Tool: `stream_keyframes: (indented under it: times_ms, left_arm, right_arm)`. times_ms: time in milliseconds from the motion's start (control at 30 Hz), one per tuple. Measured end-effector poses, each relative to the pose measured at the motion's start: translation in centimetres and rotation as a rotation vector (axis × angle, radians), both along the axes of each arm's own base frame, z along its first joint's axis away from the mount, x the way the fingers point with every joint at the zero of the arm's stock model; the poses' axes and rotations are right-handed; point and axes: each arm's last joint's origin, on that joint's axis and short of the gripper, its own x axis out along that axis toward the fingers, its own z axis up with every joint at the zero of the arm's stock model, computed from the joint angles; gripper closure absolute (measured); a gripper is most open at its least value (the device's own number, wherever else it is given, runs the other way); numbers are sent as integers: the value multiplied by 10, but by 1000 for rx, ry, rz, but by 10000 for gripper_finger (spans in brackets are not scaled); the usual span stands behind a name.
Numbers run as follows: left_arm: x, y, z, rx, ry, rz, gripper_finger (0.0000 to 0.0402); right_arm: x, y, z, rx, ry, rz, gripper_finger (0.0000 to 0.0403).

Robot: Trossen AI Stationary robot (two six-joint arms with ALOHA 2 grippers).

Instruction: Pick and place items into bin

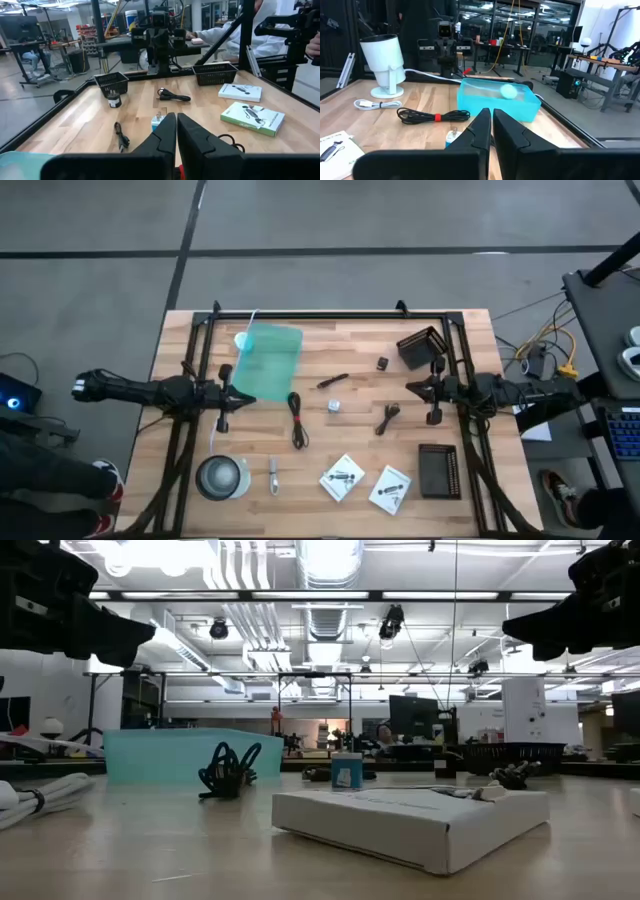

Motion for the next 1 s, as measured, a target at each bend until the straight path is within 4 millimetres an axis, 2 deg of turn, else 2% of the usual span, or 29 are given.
stream_keyframes:
  times_ms: [567, 667, 767, 933, 1000]
  left_arm:
    - [0, 0, 0, 0, -2, 1, 396]
    - [0, 0, 0, -2, -3, 1, 370]
    - [0, 0, 4, -7, -40, 2, 327]
    - [0, 0, 21, -30, -210, 4, 250]
    - [0, 0, 25, -32, -225, 5, 230]
  right_arm:
    - [0, 0, 0, -49, 8, -1, 393]
    - [0, 0, 2, -73, -12, -3, 379]
    - [0, 0, 7, -72, -58, -4, 350]
    - [-1, 0, 13, -65, -122, -6, 274]
    - [-2, 0, 16, -36, -162, -7, 242]
